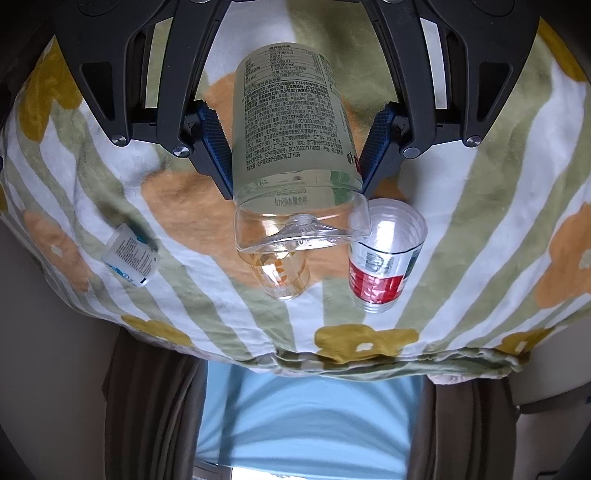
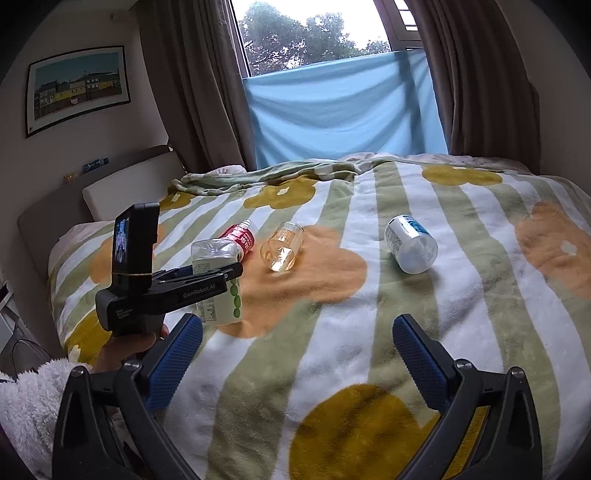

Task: Flip cup upside down
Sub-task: 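Lift and rotate the jar with the left gripper, lower it inverted, open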

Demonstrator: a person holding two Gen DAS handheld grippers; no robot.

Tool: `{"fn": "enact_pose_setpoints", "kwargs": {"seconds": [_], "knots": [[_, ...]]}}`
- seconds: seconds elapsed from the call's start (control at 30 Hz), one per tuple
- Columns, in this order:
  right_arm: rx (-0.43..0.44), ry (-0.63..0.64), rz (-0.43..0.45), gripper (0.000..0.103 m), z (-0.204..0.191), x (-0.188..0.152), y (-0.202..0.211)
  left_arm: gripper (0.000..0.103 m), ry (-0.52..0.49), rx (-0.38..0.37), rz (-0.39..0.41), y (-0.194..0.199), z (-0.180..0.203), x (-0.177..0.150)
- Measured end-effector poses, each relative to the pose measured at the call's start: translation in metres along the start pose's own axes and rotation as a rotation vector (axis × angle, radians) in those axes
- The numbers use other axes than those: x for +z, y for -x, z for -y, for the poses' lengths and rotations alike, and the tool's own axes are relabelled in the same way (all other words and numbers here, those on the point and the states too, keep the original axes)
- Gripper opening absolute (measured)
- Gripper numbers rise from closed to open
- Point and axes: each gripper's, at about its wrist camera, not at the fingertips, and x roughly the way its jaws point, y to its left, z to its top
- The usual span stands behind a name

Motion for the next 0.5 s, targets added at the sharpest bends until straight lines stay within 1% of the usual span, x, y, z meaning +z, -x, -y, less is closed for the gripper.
{"fn": "enact_pose_setpoints", "kwargs": {"seconds": [0.03,0.23,0.5], "knots": [[0.000,0.002,-0.004,0.103,0.000,0.000,-0.001,0.061,-0.004,0.001,-0.022,-0.002,0.000,-0.001],[0.004,0.000,-0.008,0.103,-0.001,0.000,-0.003,0.061,-0.036,0.001,-0.094,0.002,0.002,0.004],[0.007,0.001,-0.009,0.103,-0.002,-0.001,-0.002,0.061,-0.020,-0.023,-0.177,0.014,0.000,0.005]]}}
